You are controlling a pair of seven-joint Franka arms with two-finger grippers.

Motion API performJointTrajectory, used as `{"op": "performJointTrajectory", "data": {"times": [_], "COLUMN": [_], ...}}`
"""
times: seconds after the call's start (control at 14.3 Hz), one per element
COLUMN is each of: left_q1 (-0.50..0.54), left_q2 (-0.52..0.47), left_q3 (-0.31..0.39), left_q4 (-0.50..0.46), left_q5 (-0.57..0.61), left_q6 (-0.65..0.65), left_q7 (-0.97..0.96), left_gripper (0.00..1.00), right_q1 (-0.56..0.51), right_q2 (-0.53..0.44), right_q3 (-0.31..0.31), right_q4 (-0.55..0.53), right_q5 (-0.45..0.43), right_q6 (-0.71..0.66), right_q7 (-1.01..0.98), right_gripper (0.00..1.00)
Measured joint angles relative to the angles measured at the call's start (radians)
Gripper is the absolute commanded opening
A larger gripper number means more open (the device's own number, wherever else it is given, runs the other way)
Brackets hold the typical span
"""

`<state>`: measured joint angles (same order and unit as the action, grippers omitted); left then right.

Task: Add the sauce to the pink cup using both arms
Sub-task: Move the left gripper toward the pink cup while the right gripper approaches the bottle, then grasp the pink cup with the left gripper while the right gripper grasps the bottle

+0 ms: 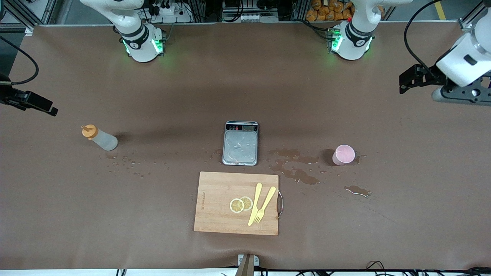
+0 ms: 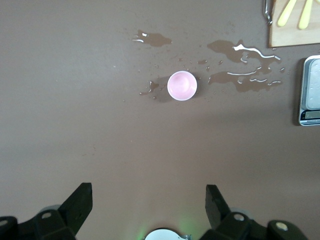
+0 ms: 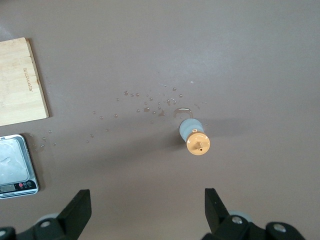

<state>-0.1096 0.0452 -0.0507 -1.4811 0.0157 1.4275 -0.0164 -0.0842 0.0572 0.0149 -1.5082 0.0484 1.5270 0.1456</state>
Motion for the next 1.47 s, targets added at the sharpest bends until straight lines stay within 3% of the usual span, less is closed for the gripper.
{"op": "performJointTrajectory", "data": {"times": [0.28,0.56,0.98,1.19,1.47], "left_q1": [0.009,0.009,0.038,0.088,0.098], "left_q2": [0.043,0.047,0.043,0.070,0.117], "left_q3": [0.000,-0.004,-0.003,-0.003,-0.004], "left_q4": [-0.103,-0.291,-0.491,-0.538,-0.540], "left_q5": [-0.001,-0.001,-0.001,-0.024,-0.120], "left_q6": [0.057,0.245,0.513,0.618,0.631], "left_q7": [0.000,0.001,0.001,0.001,0.001], "left_gripper": [1.00,1.00,1.00,1.00,1.00], "right_q1": [-0.023,-0.080,-0.166,-0.198,-0.223], "right_q2": [0.001,0.026,0.070,0.105,0.162], "right_q3": [0.000,-0.001,-0.002,-0.003,-0.004], "right_q4": [0.000,-0.002,-0.003,-0.004,-0.005], "right_q5": [0.000,0.000,0.002,0.002,-0.001], "right_q6": [-0.001,-0.004,-0.049,-0.084,-0.090], "right_q7": [0.000,-0.001,-0.001,-0.002,0.037], "right_gripper": [1.00,1.00,1.00,1.00,1.00]}}
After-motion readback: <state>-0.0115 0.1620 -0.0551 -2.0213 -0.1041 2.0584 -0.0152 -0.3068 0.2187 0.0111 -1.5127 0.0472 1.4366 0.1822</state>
